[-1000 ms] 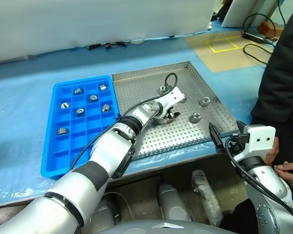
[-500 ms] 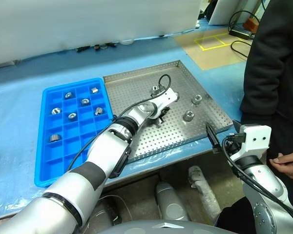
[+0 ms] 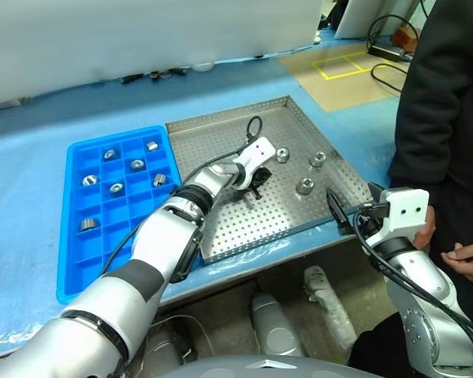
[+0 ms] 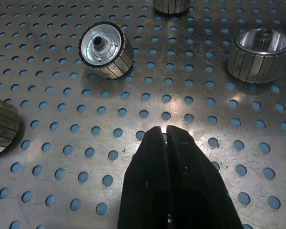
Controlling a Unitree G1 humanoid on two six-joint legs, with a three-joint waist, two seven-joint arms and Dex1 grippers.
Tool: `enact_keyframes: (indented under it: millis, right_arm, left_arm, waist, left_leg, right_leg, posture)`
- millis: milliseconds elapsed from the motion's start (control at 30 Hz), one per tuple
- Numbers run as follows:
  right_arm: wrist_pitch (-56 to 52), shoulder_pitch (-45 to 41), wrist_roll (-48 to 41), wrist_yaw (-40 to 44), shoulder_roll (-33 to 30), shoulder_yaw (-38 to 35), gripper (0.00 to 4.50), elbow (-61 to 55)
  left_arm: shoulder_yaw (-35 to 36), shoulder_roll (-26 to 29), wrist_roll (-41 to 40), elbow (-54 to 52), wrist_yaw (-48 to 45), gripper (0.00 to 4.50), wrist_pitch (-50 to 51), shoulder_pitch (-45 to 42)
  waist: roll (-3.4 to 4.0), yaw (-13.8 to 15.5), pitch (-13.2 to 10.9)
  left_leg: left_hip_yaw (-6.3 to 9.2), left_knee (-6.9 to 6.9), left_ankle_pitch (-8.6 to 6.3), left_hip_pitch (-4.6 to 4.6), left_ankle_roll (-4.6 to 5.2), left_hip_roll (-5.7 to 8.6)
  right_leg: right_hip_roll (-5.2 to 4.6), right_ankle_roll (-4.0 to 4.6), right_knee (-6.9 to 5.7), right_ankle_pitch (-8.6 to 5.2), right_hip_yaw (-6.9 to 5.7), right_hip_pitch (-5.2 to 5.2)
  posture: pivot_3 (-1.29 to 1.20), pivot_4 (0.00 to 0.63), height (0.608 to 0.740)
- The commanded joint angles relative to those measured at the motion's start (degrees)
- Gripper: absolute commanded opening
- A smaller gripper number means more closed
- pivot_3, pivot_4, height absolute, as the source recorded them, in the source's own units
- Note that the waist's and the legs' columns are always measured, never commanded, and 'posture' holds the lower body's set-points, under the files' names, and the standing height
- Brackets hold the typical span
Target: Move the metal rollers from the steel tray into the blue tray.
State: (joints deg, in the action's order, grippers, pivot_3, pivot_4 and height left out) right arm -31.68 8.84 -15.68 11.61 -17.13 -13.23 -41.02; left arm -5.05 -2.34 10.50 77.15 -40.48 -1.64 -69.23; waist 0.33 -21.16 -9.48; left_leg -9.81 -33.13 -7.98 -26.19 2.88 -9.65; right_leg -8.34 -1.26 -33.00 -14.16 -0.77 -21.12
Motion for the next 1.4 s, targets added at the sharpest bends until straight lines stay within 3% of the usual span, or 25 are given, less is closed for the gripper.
enact_keyframes:
  millis: [33, 433, 733, 1400]
  right_arm:
    - [1.8, -1.6, 0.3, 0.6, -0.9, 0.1, 4.5, 0.0]
    - [5.1, -7.0, 1.2, 1.9, -0.4, 3.8, 4.5, 6.5]
    - [6.5, -8.8, 1.5, 2.5, 0.3, 6.0, 4.5, 8.3]
    - [6.4, -24.0, 1.0, 9.1, 1.2, 14.0, 4.5, 19.0]
  left_arm:
    - [2.4, 1.6, -2.9, -2.4, -4.4, 0.14, -2.2, -3.1]
    - [8.0, 7.6, -11.1, -6.0, -21.9, 0.14, -0.9, -5.9]
    - [10.0, 11.9, -13.9, -6.3, -26.4, 0.14, 3.5, -6.4]
    - [12.3, 4.5, -21.7, -12.9, -26.9, 0.14, 17.2, -6.5]
  waist:
    - [0.0, 0.0, 0.0]
    - [-0.01, 0.9, 0.0]
    - [0.01, 2.4, -0.1]
    - [-0.01, 5.8, -0.1]
  left_leg:
    - [0.0, 0.0, 0.0, -0.02, 0.01, -0.02]
    - [-0.04, 0.0, 0.0, -0.18, 0.06, -0.09]
    - [-0.07, 0.0, 0.02, -0.18, 0.08, -0.13]
    - [-0.19, -0.15, 0.09, -0.31, 0.2, -0.13]
  right_leg:
    - [-0.01, 0.0, 0.0, 0.0, -0.05, 0.0]
    - [-0.1, 0.0, 0.0, 0.0, -0.39, 0.02]
    - [-0.12, 0.02, -0.1, 0.0, -0.44, 0.01]
    - [-0.27, 0.04, -0.47, -0.01, -0.44, -0.17]
  posture:
    - [-0.71, 0.15, 0.74]
    - [-0.64, 0.15, 0.74]
    - [-0.61, 0.15, 0.74]
    - [-0.56, 0.15, 0.74]
